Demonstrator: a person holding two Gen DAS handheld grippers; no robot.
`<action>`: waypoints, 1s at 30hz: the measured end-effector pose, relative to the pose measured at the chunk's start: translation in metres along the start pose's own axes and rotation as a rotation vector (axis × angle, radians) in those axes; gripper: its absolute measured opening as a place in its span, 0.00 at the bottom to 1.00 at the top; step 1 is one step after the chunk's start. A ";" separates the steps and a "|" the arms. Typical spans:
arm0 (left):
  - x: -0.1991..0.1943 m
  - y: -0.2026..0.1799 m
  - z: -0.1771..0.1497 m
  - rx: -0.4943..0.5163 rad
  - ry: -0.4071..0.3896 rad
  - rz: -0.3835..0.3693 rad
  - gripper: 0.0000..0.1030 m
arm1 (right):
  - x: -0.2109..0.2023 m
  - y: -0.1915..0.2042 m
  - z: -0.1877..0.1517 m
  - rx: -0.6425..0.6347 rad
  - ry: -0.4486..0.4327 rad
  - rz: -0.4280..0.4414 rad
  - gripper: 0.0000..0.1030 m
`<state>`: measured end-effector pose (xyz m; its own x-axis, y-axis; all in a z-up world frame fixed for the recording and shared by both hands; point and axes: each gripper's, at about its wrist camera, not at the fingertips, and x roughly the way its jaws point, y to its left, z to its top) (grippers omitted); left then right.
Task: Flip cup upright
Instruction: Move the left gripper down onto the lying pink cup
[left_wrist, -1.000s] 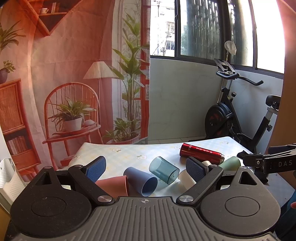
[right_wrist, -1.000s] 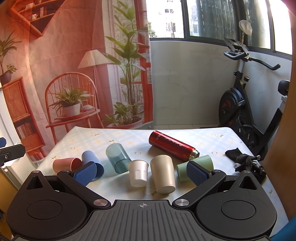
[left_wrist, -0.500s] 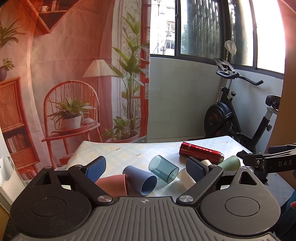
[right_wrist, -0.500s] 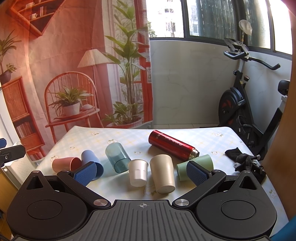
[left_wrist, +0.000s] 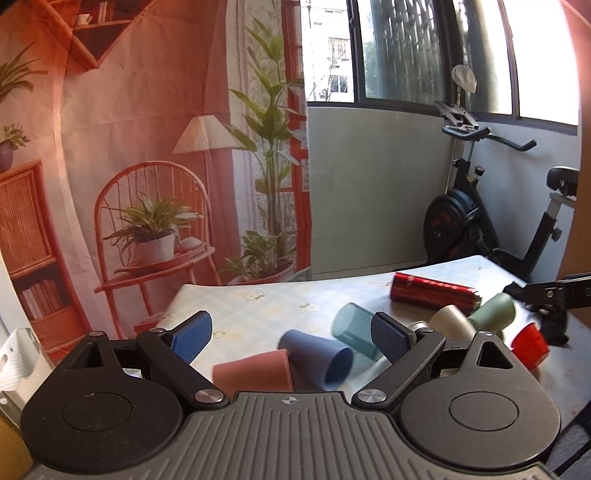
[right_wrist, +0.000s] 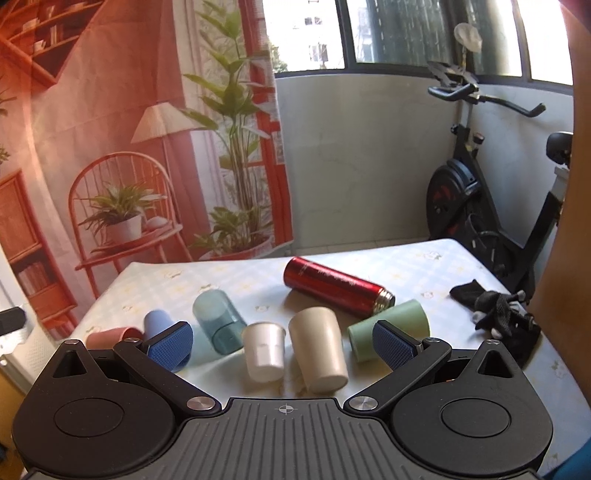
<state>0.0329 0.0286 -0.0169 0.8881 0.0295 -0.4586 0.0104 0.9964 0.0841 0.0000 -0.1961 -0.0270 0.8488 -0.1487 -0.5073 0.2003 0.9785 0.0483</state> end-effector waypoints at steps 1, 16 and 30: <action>0.004 0.005 0.001 -0.002 0.006 0.005 0.92 | 0.005 0.000 0.000 -0.002 -0.003 -0.005 1.00; 0.089 0.062 0.018 -0.132 0.021 0.010 0.82 | 0.073 0.016 0.017 0.009 0.061 0.032 1.00; 0.170 0.087 -0.029 -0.082 0.174 -0.127 0.67 | 0.107 0.015 0.010 0.033 0.153 0.000 1.00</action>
<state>0.1714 0.1230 -0.1133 0.7892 -0.0908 -0.6074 0.0738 0.9959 -0.0530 0.0990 -0.1987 -0.0724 0.7650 -0.1226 -0.6323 0.2180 0.9731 0.0751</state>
